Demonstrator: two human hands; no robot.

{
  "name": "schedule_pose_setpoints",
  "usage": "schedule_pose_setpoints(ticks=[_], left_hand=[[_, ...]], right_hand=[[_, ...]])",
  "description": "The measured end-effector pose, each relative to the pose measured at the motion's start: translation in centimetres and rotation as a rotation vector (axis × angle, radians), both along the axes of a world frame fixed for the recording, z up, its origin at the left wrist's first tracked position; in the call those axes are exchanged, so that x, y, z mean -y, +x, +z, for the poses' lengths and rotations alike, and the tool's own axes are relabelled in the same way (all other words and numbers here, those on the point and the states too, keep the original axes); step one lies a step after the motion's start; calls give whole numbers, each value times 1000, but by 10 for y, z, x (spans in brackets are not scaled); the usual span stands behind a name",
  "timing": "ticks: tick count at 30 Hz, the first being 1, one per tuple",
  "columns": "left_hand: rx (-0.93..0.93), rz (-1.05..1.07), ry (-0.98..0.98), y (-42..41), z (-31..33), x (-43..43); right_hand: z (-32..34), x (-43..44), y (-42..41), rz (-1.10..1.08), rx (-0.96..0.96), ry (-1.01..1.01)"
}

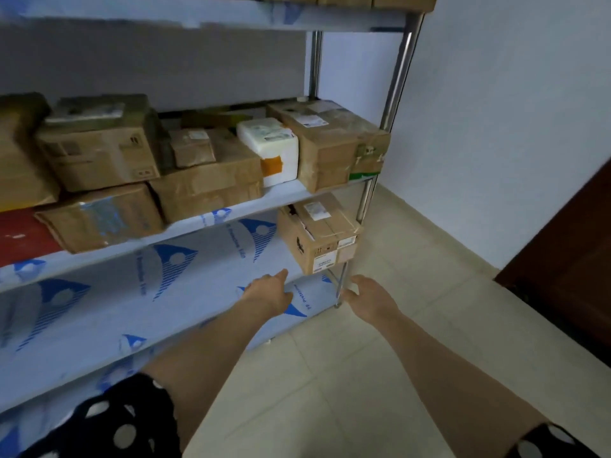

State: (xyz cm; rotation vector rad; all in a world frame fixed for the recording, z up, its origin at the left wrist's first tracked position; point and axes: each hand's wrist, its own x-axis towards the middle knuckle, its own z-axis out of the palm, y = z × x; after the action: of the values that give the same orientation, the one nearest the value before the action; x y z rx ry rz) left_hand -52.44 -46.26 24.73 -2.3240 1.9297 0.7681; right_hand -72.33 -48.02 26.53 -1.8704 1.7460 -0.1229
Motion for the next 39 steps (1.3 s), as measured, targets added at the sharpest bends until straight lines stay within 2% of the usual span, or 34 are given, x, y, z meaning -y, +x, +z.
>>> schedule_pose_setpoints(ticks=[8,15,21,25,29,32,36,39], left_hand=[[-16,147,74,-46,-27,142],[-97,495,84,-77,-75,247],[-164,748,104,-88,-112,308],[-287,939,92,-81,-145,332],[-431,1055,-29,-83,-161,342],[-446,1124,-50,-86,-167,333],[-324,1143,108,-92,-168,300],[-358,1155,270,-91,-173,274]], right_hand=[[-39,173,-53,80,15,62],[-107,333,-69,255,7,90],[-160,419,-67,322,12,140],[-195,451,-55,306,37,170],[-220,462,-51,229,117,160],[-223,455,-53,198,27,115],[-224,425,-66,245,-54,178],[-228,410,-72,253,-86,274]])
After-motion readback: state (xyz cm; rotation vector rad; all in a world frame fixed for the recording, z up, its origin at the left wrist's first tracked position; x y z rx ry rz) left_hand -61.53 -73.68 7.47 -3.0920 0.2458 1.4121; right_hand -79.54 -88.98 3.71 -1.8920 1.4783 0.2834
